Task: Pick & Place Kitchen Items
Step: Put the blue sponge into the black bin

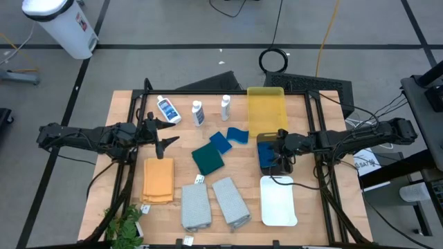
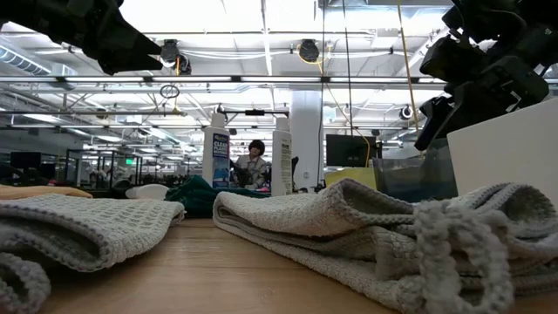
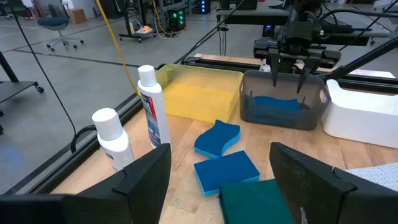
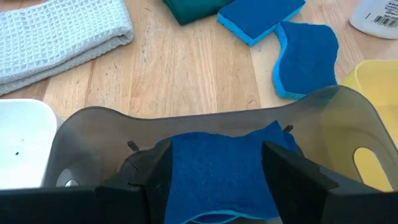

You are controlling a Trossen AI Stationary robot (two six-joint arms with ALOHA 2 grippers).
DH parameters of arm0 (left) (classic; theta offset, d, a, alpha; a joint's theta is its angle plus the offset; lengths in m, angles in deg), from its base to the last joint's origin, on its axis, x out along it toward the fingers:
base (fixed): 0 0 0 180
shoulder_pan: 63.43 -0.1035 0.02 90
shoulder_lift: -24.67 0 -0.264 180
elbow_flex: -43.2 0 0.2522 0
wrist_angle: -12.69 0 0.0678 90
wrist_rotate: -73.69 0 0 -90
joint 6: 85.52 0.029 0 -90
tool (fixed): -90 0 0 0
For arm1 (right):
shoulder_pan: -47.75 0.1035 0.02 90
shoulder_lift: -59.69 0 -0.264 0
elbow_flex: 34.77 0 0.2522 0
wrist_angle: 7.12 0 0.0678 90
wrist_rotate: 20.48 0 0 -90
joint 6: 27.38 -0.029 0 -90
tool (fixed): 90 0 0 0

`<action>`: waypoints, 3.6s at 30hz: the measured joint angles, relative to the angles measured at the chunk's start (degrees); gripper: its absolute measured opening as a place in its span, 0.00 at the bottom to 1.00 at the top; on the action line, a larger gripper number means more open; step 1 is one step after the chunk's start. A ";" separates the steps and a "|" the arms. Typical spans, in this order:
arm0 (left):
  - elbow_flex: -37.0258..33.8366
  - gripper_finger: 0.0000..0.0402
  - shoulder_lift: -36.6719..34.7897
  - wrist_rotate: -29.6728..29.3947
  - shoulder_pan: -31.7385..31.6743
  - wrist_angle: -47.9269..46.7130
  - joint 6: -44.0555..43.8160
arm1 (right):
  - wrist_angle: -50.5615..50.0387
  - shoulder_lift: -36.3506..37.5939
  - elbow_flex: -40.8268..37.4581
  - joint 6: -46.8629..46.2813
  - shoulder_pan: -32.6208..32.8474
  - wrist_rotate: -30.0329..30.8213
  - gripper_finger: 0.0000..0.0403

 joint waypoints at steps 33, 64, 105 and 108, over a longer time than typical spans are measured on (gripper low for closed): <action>0.00 0.69 0.00 -0.02 0.00 1.21 0.00 | 12.04 0.00 -0.02 4.74 -0.01 -0.02 0.53; 10.27 0.69 39.01 4.11 -1.68 19.87 -17.40 | 18.78 0.00 -0.02 7.13 -0.01 -0.09 0.53; 20.87 0.12 75.91 15.30 -14.78 19.37 -19.60 | 17.06 0.00 -0.02 8.60 0.01 -0.33 0.53; 20.85 0.03 75.95 15.41 -15.06 19.41 -18.25 | 17.06 -0.01 -0.02 8.60 0.01 -0.33 0.53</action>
